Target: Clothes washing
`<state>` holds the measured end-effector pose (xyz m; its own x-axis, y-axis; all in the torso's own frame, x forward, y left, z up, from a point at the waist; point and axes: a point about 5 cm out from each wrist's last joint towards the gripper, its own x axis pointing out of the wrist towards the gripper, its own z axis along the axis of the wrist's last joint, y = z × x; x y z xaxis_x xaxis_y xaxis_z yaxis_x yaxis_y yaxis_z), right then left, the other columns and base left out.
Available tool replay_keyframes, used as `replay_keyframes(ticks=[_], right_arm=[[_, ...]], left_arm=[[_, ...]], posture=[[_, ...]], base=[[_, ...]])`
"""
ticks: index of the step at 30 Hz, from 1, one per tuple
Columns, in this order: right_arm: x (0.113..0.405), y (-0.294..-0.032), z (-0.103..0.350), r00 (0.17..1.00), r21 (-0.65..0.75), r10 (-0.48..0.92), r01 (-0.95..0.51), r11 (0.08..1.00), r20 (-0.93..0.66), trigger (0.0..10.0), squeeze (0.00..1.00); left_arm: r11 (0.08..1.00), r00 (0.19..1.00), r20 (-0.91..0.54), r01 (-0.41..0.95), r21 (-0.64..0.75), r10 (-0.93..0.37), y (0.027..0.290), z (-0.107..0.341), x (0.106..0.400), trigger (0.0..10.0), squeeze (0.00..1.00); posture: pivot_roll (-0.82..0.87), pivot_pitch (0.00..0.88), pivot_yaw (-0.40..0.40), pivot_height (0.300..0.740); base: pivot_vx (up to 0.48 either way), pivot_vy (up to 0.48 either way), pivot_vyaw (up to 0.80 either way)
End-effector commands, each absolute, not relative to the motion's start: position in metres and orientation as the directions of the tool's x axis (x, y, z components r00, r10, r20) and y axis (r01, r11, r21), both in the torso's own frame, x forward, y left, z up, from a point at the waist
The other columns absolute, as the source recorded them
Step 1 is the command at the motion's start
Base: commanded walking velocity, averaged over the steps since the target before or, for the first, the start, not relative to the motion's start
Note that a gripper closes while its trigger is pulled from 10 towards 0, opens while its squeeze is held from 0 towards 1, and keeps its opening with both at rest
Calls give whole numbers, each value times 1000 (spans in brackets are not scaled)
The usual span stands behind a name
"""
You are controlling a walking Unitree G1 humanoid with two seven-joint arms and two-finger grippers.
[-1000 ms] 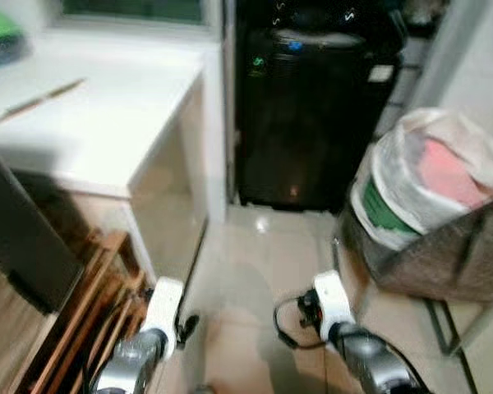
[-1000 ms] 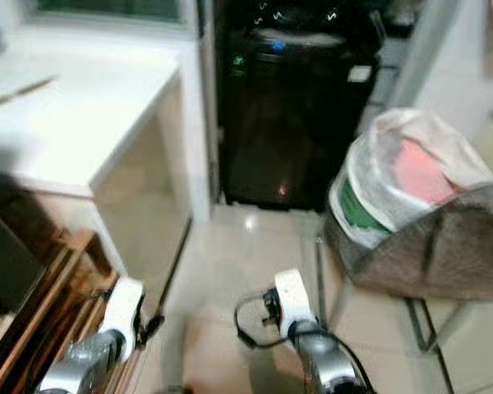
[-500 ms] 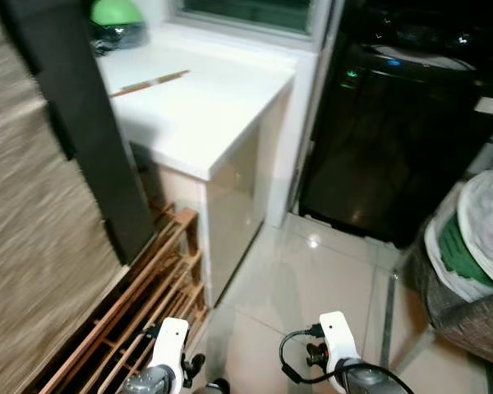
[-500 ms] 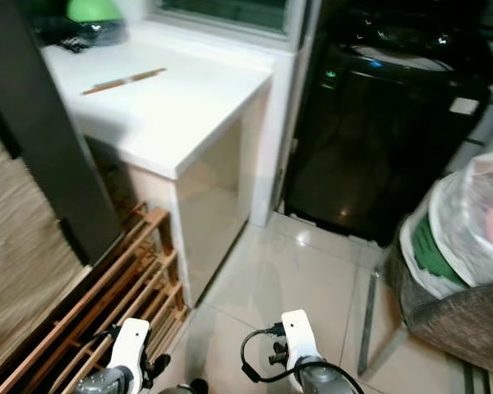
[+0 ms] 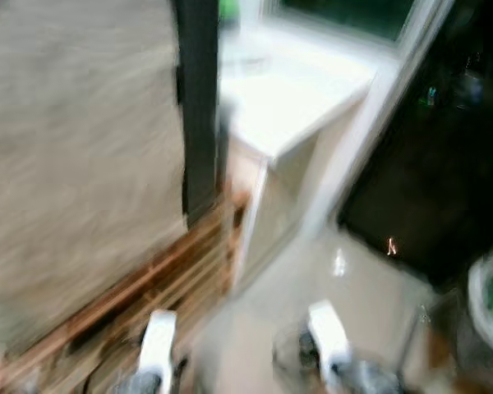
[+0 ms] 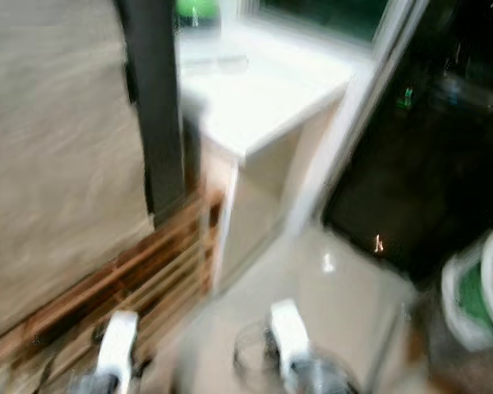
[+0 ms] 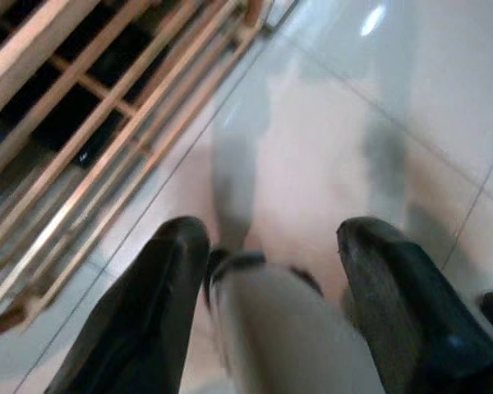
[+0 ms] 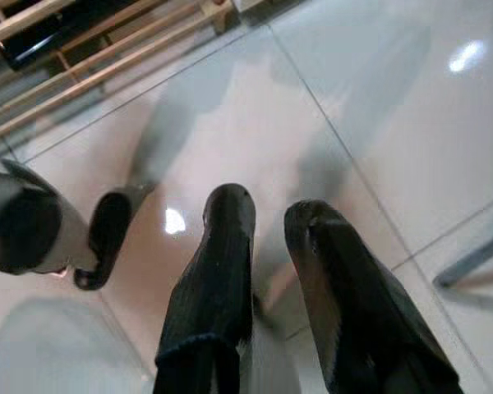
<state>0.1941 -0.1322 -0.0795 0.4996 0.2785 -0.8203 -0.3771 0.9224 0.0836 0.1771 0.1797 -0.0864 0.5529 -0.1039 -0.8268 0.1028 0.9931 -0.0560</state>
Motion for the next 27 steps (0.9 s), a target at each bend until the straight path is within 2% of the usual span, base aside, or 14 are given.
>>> replay_keyframes(ticks=[1,20,27], right_arm=[[204,-143,-74,527,45,252,-374,926,-812,10000,0],[202,-145,-76,528,39,246,-373,927,-813,10000,0],[202,-146,-76,529,33,243,-375,926,-813,10000,0]], left_arm=[[991,562,-818,117,-66,-121,168,-86,180,10000,0],[991,584,-805,132,-34,-106,173,-81,190,10000,0],[991,588,-802,132,-33,-105,174,-81,189,10000,0]], posture=[[15,0,-81,740],[-5,0,-64,740],[-10,0,-62,740]], base=[[0,0,800],[0,0,800],[0,-453,800]])
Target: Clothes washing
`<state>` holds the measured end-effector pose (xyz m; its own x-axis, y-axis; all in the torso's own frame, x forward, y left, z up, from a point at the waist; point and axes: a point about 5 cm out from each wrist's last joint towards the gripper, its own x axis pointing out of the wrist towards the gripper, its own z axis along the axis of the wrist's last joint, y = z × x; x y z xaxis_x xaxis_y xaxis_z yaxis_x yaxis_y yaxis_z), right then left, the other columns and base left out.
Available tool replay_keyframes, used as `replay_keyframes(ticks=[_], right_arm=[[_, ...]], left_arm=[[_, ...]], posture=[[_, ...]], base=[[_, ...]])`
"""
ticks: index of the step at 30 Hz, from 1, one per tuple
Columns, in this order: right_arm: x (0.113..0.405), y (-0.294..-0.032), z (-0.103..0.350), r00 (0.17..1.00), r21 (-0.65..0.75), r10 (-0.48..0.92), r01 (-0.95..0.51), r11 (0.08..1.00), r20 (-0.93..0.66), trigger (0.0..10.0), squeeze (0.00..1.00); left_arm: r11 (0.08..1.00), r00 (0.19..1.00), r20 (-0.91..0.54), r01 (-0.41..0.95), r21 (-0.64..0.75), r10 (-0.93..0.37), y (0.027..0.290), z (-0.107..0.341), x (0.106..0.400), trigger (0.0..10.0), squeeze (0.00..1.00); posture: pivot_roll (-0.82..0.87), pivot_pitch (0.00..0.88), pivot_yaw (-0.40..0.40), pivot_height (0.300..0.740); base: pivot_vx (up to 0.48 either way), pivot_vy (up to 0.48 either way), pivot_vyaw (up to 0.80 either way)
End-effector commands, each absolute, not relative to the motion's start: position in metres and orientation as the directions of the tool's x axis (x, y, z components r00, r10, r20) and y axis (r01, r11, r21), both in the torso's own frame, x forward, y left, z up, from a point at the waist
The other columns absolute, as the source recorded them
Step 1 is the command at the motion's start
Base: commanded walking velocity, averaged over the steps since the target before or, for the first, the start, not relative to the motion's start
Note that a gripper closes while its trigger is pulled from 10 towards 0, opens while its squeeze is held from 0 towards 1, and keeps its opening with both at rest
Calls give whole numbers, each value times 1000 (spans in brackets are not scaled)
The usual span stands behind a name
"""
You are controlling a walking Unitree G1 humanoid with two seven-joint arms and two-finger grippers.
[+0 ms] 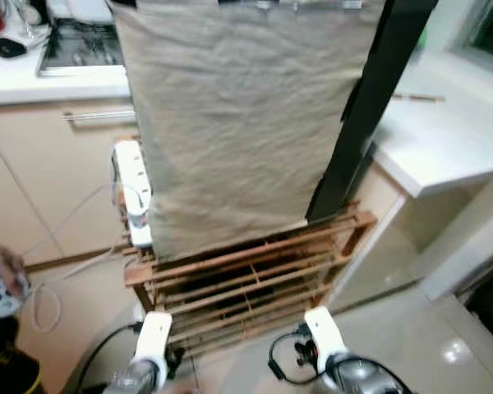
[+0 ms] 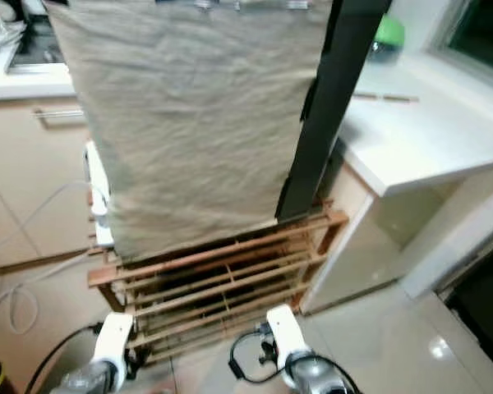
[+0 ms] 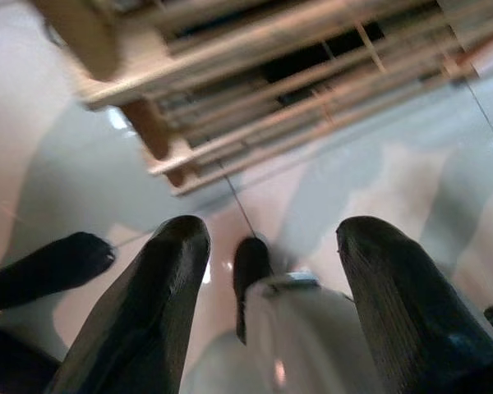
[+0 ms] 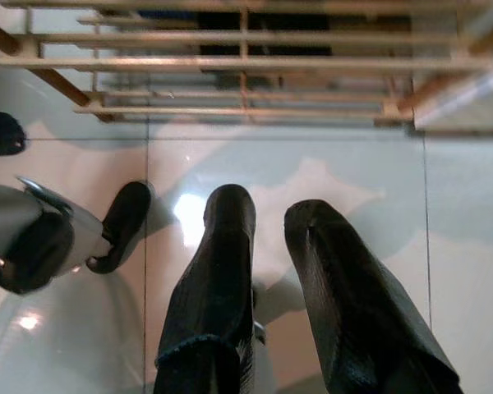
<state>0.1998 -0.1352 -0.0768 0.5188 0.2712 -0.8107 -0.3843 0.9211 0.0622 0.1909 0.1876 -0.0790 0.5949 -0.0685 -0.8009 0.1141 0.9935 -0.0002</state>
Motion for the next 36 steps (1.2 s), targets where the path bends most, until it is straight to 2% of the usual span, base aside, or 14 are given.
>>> replay_keyframes(ticks=[1,6,11,22,36], right_arm=[[201,-145,-76,529,32,242,-375,926,-813,10000,0],[200,-145,-77,534,22,228,-364,931,-814,10000,0],[199,-146,-78,536,1,186,-327,945,-824,10000,0],[197,-147,-80,503,0,181,-339,941,-845,10000,0],[196,-146,-80,481,18,189,-337,941,-856,10000,0]], left_arm=[[991,588,-802,133,-34,-106,173,-81,189,10000,0],[989,593,-797,139,-40,-115,168,-81,190,10000,0],[991,595,-795,128,-46,-114,165,-82,190,10000,0],[994,580,-808,85,-69,-106,166,-87,178,10000,0],[994,582,-806,55,-91,-105,166,-87,177,10000,0]], posture=[[-11,0,-62,740],[-10,0,-63,740],[-11,0,-66,740],[-16,0,-68,740],[-17,0,-61,740]], base=[[0,-480,800],[0,-480,800],[0,-432,0],[0,0,0],[0,0,0]])
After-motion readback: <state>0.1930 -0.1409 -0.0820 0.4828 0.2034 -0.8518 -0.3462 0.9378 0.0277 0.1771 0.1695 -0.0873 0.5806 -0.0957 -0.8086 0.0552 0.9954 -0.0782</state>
